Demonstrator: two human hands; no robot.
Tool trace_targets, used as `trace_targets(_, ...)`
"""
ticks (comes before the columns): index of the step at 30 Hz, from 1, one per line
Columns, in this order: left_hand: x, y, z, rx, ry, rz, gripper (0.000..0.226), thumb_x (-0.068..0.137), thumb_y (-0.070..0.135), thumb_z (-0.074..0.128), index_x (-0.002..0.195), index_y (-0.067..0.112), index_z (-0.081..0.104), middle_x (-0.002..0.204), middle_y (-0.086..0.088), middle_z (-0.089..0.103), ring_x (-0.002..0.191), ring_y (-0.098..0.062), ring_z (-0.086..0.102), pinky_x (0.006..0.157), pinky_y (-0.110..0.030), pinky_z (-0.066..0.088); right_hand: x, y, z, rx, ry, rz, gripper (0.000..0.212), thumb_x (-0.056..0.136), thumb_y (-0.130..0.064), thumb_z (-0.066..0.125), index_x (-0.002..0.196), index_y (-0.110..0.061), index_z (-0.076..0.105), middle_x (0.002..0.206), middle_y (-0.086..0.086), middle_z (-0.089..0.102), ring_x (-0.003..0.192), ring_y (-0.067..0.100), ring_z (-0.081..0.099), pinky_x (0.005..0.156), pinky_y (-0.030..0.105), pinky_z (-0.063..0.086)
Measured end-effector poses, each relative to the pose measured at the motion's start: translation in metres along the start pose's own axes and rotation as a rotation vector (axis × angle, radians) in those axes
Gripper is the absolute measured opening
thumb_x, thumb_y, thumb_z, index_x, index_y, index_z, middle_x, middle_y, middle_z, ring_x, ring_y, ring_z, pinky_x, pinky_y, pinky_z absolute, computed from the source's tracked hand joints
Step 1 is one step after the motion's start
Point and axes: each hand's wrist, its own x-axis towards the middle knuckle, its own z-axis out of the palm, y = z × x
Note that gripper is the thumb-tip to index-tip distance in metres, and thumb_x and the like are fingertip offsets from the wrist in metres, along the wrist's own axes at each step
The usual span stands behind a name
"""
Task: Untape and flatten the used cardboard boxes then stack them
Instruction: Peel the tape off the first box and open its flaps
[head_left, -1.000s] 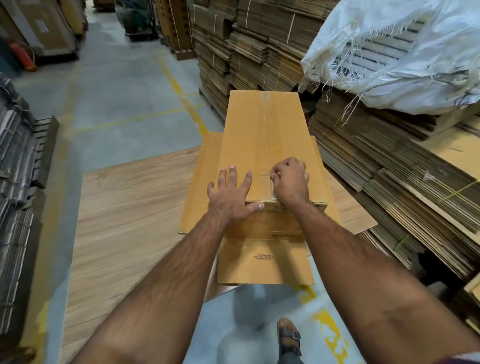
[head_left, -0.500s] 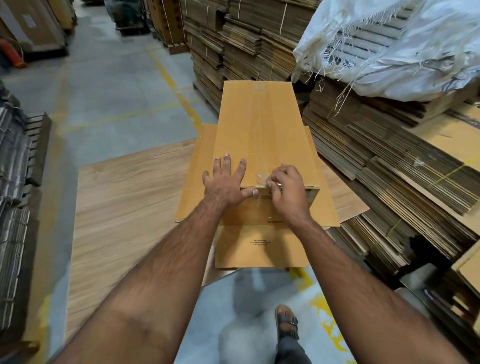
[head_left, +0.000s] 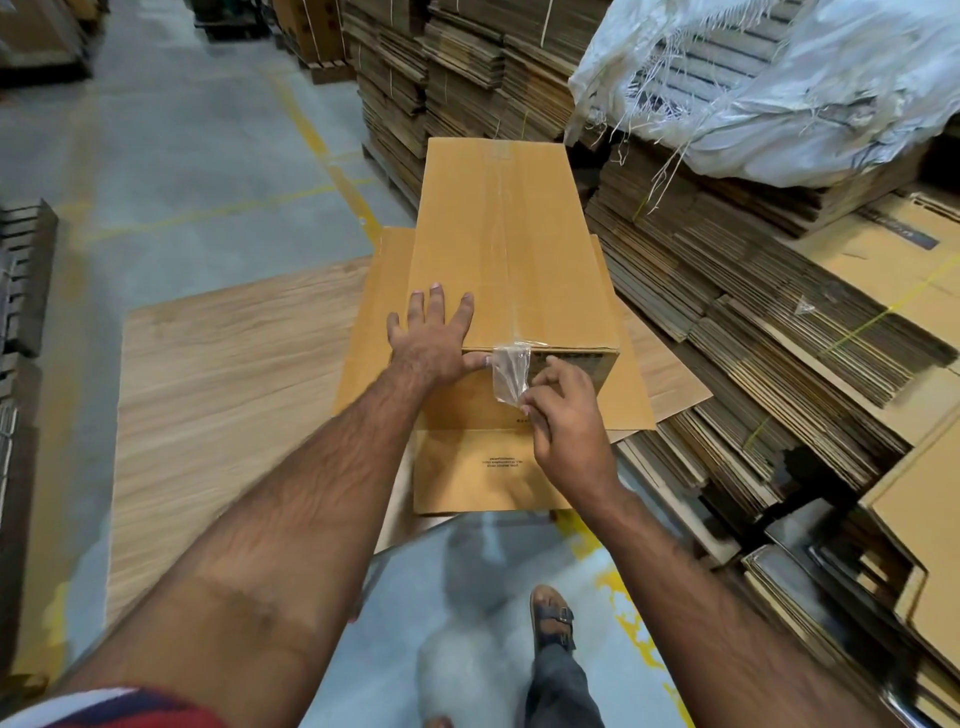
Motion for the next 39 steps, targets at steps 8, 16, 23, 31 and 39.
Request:
trace_targets(8, -0.001, -0.009, -0.008, 0.001, -0.134, 0.083, 0.135, 0.059, 0.084, 0.061, 0.153, 0.029, -0.018, 0.158, -0.012, -0.028, 0.147, -0.036, -0.019, 0.116, -0.061, 0.01, -0.036, 0.003, 0.015, -0.038, -0.049, 0.003, 0.009, 0.082, 0.003, 0.066, 0.087, -0.004, 0.066, 0.102, 0.01, 0.054, 0.102, 0.03, 0.051, 0.084, 0.04, 0.045)
trace_targets(16, -0.005, -0.004, 0.008, -0.036, 0.093, 0.029, 0.111, 0.067, 0.095, 0.031, 0.155, 0.034, -0.001, 0.164, -0.008, -0.007, 0.15, -0.033, -0.004, 0.112, -0.06, 0.021, -0.048, 0.007, 0.018, -0.196, -0.095, -0.093, 0.018, 0.071, 0.005, 0.07, 0.086, -0.006, 0.069, 0.095, 0.01, 0.058, 0.087, 0.033, 0.053, 0.067, 0.037, 0.043)
trace_targets(23, 0.0, -0.001, 0.02, 0.01, 0.2, -0.006, 0.113, 0.064, 0.095, 0.039, 0.154, 0.036, 0.005, 0.164, -0.008, 0.001, 0.15, -0.032, 0.003, 0.111, -0.059, 0.024, -0.067, 0.015, 0.015, -0.307, -0.193, -0.077, 0.053, 0.064, 0.004, 0.074, 0.116, -0.005, 0.068, 0.082, 0.011, 0.053, 0.072, 0.03, 0.05, 0.062, 0.034, 0.04)
trace_targets(31, -0.003, 0.001, 0.021, 0.027, 0.238, -0.032, 0.111, 0.065, 0.094, 0.04, 0.154, 0.037, 0.007, 0.164, -0.007, 0.004, 0.15, -0.03, 0.006, 0.11, -0.056, 0.027, -0.074, 0.028, 0.019, -0.331, -0.273, -0.079, 0.063, 0.07, -0.003, 0.067, 0.132, -0.005, 0.058, 0.083, 0.012, 0.05, 0.074, 0.031, 0.048, 0.061, 0.037, 0.039)
trace_targets(39, 0.003, -0.001, 0.022, 0.037, 0.244, -0.041, 0.109, 0.066, 0.093, 0.039, 0.154, 0.038, 0.005, 0.164, -0.005, 0.003, 0.15, -0.03, 0.006, 0.106, -0.053, 0.032, -0.086, 0.018, 0.028, -0.321, -0.323, -0.082, 0.053, 0.084, -0.023, 0.042, 0.131, -0.005, 0.057, 0.082, 0.01, 0.052, 0.073, 0.03, 0.049, 0.062, 0.04, 0.047)
